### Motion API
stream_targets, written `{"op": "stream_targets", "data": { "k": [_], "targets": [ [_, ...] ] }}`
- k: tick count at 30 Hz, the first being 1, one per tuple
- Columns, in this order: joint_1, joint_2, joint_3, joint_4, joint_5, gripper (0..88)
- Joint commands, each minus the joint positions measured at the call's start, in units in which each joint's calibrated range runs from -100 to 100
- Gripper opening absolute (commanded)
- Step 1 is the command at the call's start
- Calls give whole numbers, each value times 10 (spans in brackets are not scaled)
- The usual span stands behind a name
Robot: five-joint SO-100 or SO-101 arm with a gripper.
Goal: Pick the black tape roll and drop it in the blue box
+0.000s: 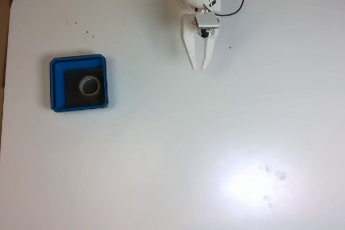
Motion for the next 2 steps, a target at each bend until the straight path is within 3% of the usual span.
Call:
{"op": "stream_targets", "data": {
  "k": [1,2],
  "targets": [
    [0,0,7,-9,2,6],
    [0,0,7,-9,2,6]
  ]
}}
